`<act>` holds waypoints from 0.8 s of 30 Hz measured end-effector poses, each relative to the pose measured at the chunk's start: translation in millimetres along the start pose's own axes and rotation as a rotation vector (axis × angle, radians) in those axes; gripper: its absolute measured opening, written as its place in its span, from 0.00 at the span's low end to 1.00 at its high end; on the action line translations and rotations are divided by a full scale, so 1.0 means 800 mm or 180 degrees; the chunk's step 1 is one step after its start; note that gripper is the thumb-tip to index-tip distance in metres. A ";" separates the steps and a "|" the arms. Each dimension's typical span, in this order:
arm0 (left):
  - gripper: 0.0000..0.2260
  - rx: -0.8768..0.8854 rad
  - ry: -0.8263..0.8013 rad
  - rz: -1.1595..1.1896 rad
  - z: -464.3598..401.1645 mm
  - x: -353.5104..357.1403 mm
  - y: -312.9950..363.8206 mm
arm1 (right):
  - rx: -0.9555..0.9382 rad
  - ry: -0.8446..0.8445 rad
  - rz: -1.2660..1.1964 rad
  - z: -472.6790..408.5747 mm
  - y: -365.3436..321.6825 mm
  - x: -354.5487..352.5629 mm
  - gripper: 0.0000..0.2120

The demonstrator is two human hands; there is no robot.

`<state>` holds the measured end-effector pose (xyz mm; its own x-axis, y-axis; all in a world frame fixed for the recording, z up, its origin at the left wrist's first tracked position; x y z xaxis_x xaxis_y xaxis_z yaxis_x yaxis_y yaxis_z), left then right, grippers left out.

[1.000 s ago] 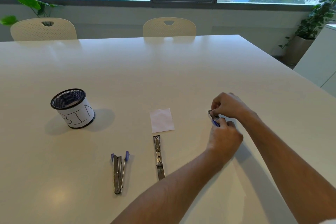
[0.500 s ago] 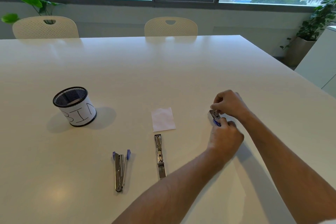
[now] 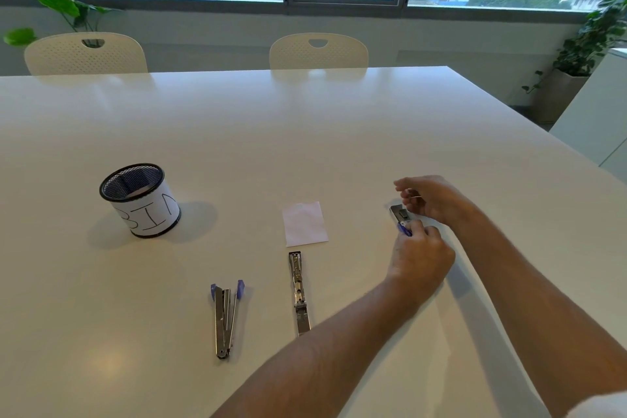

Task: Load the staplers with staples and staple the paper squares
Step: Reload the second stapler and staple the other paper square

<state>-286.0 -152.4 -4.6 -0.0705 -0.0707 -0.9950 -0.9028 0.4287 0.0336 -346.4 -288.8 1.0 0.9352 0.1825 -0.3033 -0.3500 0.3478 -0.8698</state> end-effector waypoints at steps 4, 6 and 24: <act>0.17 -0.0023 -0.0027 -0.0031 0.000 0.000 0.000 | -0.0284 0.0414 0.1934 0.001 -0.003 0.008 0.16; 0.16 -0.0032 -0.0056 -0.0053 0.000 0.000 0.001 | -0.0354 0.0443 0.2272 0.002 -0.005 0.013 0.13; 0.18 -0.0009 -0.0076 -0.0084 -0.001 0.003 0.000 | -0.0267 0.0242 0.2566 0.002 -0.015 0.019 0.08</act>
<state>-286.6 -153.1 -7.1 -0.0366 -0.0605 -0.9975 -0.9054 0.4245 0.0075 -328.3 -288.8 7.7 0.3996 0.2835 -0.8718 -0.9150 0.0655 -0.3981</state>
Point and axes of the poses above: each hand's wrist, its own z-axis away from the middle knuckle, its own x-axis out of the palm, y = z × x, the point moved 3 cm from there along -z, towards the middle knuckle, and after that the axes turned 11 degrees about z, right-handed, at the moved point
